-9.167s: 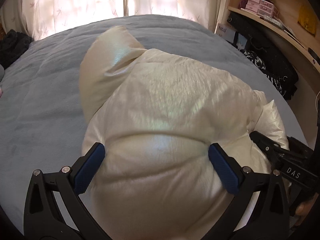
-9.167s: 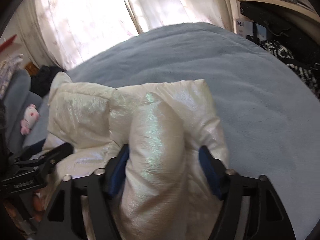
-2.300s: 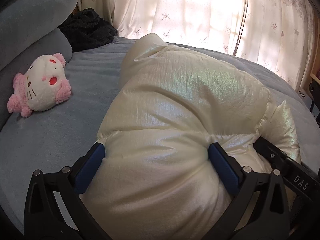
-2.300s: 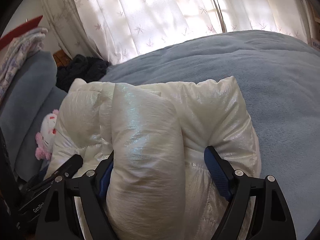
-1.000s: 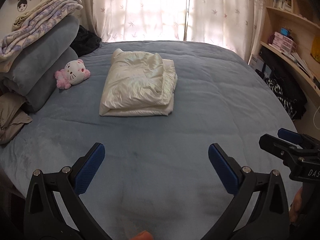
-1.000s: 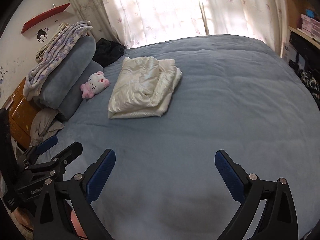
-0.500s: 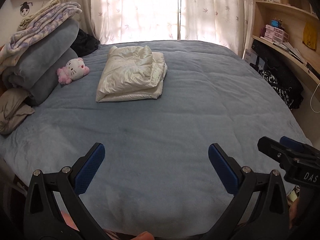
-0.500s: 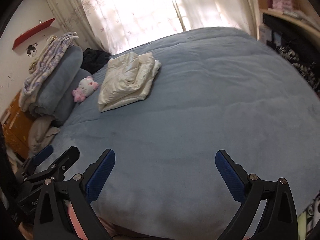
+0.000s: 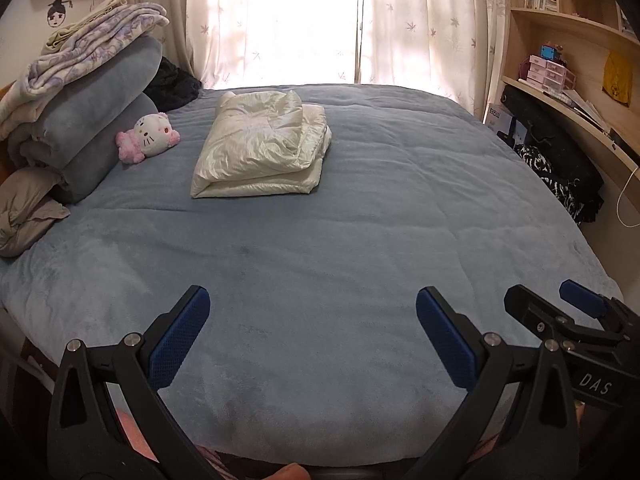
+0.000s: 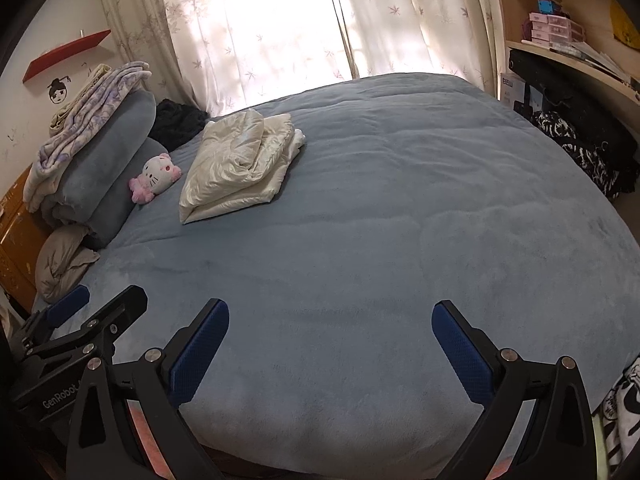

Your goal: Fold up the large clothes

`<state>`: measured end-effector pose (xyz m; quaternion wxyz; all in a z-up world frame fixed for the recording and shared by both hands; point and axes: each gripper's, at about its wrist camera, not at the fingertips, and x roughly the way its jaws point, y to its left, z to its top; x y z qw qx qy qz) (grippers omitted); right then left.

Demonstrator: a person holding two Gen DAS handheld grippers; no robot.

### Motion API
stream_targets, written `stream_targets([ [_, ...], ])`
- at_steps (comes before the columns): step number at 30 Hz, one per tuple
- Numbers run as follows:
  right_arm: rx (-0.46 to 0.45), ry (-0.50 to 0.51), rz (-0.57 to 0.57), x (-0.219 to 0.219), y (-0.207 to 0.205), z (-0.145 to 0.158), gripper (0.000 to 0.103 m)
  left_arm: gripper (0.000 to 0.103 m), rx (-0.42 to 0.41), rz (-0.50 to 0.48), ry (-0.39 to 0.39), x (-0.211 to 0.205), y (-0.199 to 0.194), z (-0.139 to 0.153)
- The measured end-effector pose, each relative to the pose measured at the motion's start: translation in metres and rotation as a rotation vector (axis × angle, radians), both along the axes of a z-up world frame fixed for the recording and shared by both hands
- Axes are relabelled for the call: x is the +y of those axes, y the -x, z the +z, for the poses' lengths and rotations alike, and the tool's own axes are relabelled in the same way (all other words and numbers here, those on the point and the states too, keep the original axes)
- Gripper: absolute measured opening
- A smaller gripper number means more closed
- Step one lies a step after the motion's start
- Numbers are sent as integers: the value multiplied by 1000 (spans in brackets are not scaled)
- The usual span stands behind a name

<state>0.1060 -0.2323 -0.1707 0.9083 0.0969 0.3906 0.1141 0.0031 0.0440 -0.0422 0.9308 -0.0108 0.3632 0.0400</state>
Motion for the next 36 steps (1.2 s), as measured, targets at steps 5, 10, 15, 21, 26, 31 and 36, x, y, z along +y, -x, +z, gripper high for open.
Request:
stream_targets([
  [5,4,9,1,-4,2,-3,102,102,10,1,-15,1,-2,-3],
  [10,23,5,-2,-7,-16,-8,102,102,9,3,-42,-2,-4,-7],
  [15,33,2,-2,-8,-31,-10,102,102,14,3,-45,-4,-6,-9],
  [21,41,3,-7,-6,-40,-13,102,102,27,1,-39,-2,-12,-14],
  [26,44,4,-13,-1,-41,-16,102,102,43,2,-24,-1,-17,-19],
  [31,40,11,-19,3,-45,-19,102,101,53,2,-13,0,-20,-22],
  [36,35,14,-23,7,-48,-20,102,101,52,3,-18,1,-22,-23],
])
